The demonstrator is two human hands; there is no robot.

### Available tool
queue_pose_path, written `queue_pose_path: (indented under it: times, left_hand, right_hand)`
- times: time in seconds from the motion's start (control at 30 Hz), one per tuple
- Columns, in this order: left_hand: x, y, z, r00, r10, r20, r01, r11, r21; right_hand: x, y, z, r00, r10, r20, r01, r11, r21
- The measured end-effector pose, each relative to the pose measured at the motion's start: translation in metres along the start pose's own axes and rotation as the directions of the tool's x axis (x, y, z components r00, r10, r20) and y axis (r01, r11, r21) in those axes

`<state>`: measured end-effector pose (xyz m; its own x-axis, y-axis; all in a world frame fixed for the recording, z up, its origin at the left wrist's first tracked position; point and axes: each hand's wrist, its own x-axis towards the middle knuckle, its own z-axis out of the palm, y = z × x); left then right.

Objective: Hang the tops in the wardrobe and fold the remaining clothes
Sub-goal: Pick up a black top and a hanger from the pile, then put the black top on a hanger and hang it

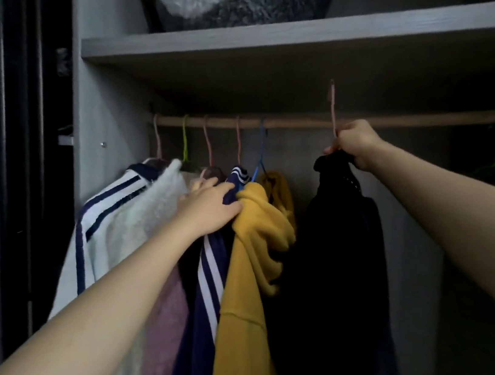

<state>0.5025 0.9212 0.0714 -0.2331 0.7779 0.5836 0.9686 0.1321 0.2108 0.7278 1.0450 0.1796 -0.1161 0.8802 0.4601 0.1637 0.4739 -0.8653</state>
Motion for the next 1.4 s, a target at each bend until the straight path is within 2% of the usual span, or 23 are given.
queue_pose_path:
  times: [0.07, 0.2, 0.33, 0.57, 0.73, 0.83, 0.9, 0.97, 1.03, 1.1, 1.17, 1.23, 1.27, 1.4]
  left_hand:
    - [-0.001, -0.003, 0.005, 0.999, 0.049, -0.010, -0.049, 0.999, -0.002]
    - [-0.003, -0.009, 0.007, 0.983, 0.163, -0.079, -0.152, 0.980, 0.130]
    - [-0.005, -0.006, 0.006, 0.981, 0.176, -0.082, -0.168, 0.980, 0.104]
    - [-0.009, -0.015, 0.001, 0.988, 0.140, -0.069, -0.137, 0.990, 0.044]
    - [-0.016, -0.013, 0.001, 0.993, 0.118, -0.028, -0.117, 0.993, 0.030]
    - [-0.022, -0.009, 0.000, 0.995, 0.092, -0.034, -0.092, 0.996, 0.002]
    - [-0.027, -0.003, 0.001, 0.987, 0.087, -0.132, -0.087, 0.996, 0.009]
    - [-0.036, 0.008, 0.002, 0.959, 0.143, -0.246, -0.137, 0.990, 0.042]
    - [-0.049, 0.031, 0.007, 0.887, 0.283, -0.365, -0.279, 0.958, 0.064]
    - [-0.060, 0.059, 0.018, 0.809, 0.377, -0.450, -0.381, 0.920, 0.086]
    - [-0.075, 0.087, 0.027, 0.834, 0.429, -0.347, -0.433, 0.899, 0.071]
    - [-0.087, 0.105, 0.043, 0.860, 0.458, -0.226, -0.460, 0.887, 0.045]
    - [-0.089, 0.113, 0.050, 0.859, 0.467, -0.211, -0.474, 0.880, 0.017]
    - [-0.084, 0.141, 0.062, 0.846, 0.502, -0.177, -0.513, 0.858, -0.017]
  right_hand:
    - [0.007, 0.006, 0.017, 1.000, 0.009, -0.018, -0.009, 1.000, -0.013]
    - [0.022, 0.017, 0.055, 0.999, 0.020, -0.046, -0.024, 0.997, -0.078]
    - [0.034, 0.022, 0.079, 0.998, 0.035, -0.059, -0.040, 0.995, -0.089]
    - [0.028, 0.031, 0.116, 0.994, -0.054, 0.100, 0.072, 0.980, -0.188]
    - [0.015, 0.029, 0.123, 0.969, -0.068, 0.237, 0.162, 0.902, -0.401]
    - [0.001, 0.036, 0.105, 0.984, -0.094, 0.152, 0.152, 0.889, -0.432]
    - [-0.013, 0.045, 0.083, 0.991, -0.114, 0.063, 0.131, 0.866, -0.483]
    - [-0.031, 0.057, 0.052, 0.989, -0.142, -0.044, 0.080, 0.758, -0.647]
    - [-0.056, 0.071, 0.008, 0.961, -0.212, -0.179, -0.028, 0.568, -0.823]
    - [-0.081, 0.079, -0.041, 0.909, -0.324, -0.262, -0.122, 0.397, -0.910]
    - [-0.108, 0.082, -0.086, 0.861, -0.384, -0.332, -0.242, 0.264, -0.934]
    - [-0.133, 0.086, -0.121, 0.862, -0.364, -0.353, -0.314, 0.163, -0.935]
    - [-0.147, 0.087, -0.139, 0.866, -0.338, -0.368, -0.347, 0.121, -0.930]
    - [-0.175, 0.086, -0.182, 0.877, -0.221, -0.426, -0.421, 0.071, -0.904]
